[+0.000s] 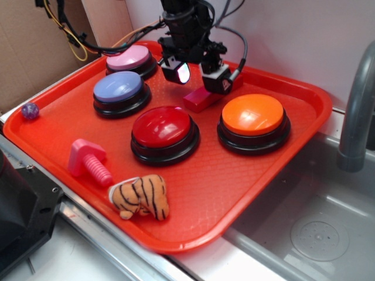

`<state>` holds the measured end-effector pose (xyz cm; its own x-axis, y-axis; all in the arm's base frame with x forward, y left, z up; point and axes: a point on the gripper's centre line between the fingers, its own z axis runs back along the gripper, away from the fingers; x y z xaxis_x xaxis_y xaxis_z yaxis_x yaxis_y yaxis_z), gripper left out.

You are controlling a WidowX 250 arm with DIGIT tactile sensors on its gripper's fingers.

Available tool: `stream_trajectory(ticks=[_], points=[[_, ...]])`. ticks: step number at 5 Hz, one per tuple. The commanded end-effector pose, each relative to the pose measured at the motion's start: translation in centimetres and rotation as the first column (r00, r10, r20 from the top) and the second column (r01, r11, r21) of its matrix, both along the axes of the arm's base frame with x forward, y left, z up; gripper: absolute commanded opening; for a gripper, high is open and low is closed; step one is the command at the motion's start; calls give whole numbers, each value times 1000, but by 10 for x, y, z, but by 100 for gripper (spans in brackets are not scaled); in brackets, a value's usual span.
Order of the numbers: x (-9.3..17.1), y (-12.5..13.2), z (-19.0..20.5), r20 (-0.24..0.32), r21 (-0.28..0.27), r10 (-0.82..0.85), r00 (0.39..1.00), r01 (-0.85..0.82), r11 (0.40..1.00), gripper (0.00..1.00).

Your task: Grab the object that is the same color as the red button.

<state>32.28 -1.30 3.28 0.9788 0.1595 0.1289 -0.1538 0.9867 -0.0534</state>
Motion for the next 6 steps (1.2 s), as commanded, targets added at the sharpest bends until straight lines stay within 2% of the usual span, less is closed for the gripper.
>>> stream_trajectory(ticks=[1,3,4,5,6], points=[[18,1,6,34,0,-43,998,43,999,100],[20,3,-1,23,-54,-34,999,36,998,100],[19,4,1,20,-33,-19,1000,20,999,100],[17,6,6,18,-27,-20,1000,21,999,0],[3,18,28,30,-19,-15,999,15,1000,0]])
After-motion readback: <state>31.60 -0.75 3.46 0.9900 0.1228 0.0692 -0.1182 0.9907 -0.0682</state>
